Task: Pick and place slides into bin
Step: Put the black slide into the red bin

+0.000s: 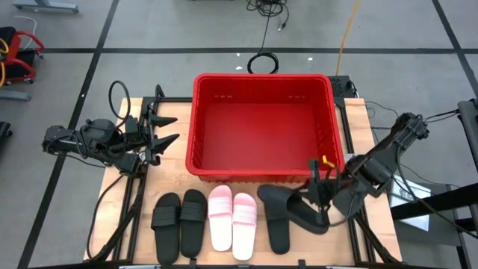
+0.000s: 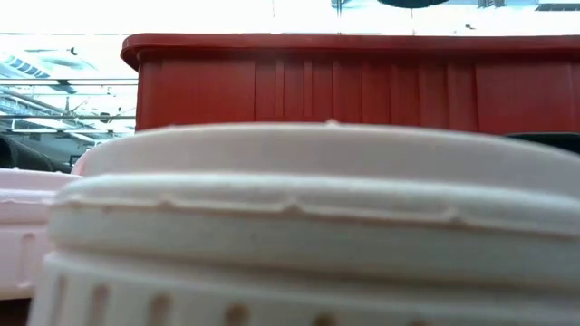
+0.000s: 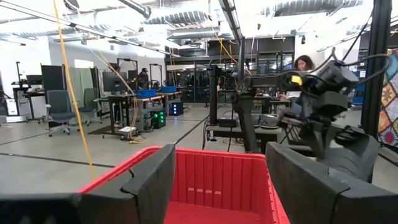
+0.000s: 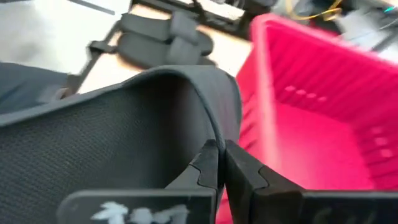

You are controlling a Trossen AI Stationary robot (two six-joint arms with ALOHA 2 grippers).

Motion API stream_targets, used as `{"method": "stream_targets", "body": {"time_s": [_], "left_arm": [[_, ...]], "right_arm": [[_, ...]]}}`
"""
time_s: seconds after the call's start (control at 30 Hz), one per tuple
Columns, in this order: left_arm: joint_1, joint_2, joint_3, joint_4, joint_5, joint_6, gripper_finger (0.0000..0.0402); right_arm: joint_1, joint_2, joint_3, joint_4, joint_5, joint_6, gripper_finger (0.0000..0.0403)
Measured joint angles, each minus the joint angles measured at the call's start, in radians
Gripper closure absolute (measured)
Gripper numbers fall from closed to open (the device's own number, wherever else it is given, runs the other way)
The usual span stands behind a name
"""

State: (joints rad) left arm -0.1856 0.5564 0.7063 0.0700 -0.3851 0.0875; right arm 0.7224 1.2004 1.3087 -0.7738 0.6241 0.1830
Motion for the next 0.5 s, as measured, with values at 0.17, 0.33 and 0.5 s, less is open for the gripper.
{"method": "stream_targets", "body": {"time_s": [0.17,0.33,0.5], "left_arm": [[0.0,0.0,0.0,0.0,0.0,0.0,0.0146],[0.0,0.0,0.0,0.0,0.0,0.0,0.0147],[0.007,0.0,0.0,0.0,-0.011,-0.037,0.0147]], "right_arm": [[-0.05,-0.048,0.0,0.038,0.062,-0.135,0.0401],[-0.097,-0.096,0.0,0.099,0.171,-0.265,0.0401],[-0.162,-0.149,0.0,0.118,0.257,-0.354,0.0401]]}}
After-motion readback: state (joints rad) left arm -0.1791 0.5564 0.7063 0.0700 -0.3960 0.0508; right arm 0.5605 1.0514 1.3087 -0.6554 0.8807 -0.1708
